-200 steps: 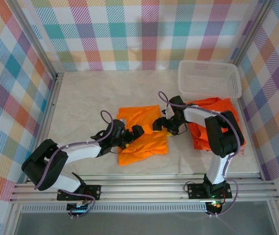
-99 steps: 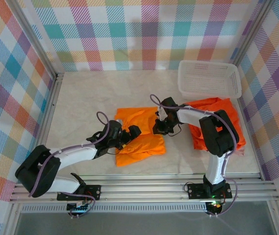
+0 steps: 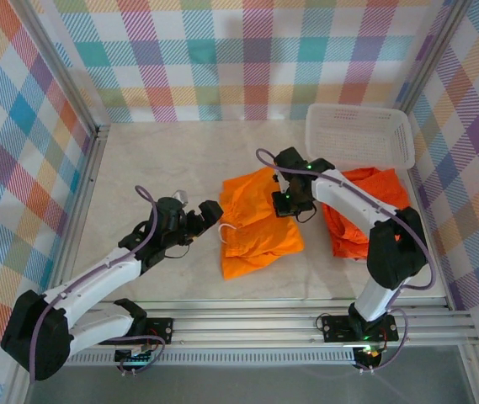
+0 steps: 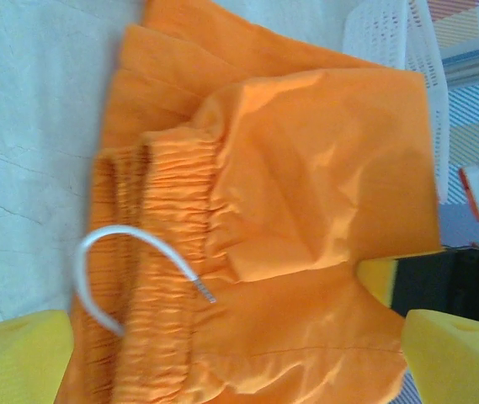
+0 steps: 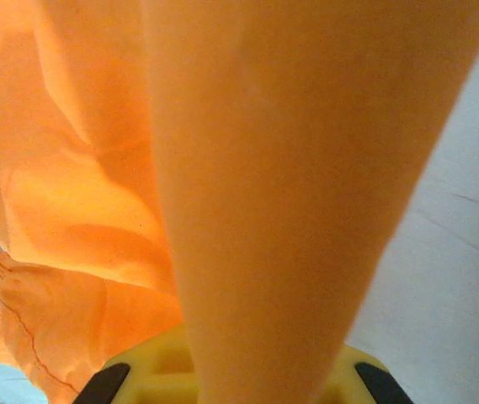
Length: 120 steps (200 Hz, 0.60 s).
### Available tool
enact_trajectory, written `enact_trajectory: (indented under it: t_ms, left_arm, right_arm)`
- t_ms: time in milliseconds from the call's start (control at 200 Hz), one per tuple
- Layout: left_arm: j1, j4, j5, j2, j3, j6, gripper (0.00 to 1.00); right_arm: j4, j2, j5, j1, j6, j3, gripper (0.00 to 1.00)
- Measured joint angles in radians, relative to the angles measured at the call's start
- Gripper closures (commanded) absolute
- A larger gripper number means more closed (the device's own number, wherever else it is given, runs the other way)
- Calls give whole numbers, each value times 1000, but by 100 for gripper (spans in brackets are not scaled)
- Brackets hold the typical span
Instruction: Fold and stack the shorts
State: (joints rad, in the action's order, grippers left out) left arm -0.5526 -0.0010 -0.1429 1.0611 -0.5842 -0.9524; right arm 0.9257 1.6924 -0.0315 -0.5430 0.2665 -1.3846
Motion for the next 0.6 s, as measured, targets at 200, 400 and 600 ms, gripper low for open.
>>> enact_trajectory:
  t_ms: [200, 400, 600]
  left_arm:
    - [0, 11, -25, 35, 10, 0, 0]
    - [1, 40, -44, 51, 11, 0, 0]
    - [2, 61, -56, 63, 11, 0, 0]
  right_arm:
    - [180, 0, -169, 0, -29, -90, 100]
    - [309, 2, -293, 6, -51, -187, 100]
    - [428, 26, -357, 34, -47, -282, 100]
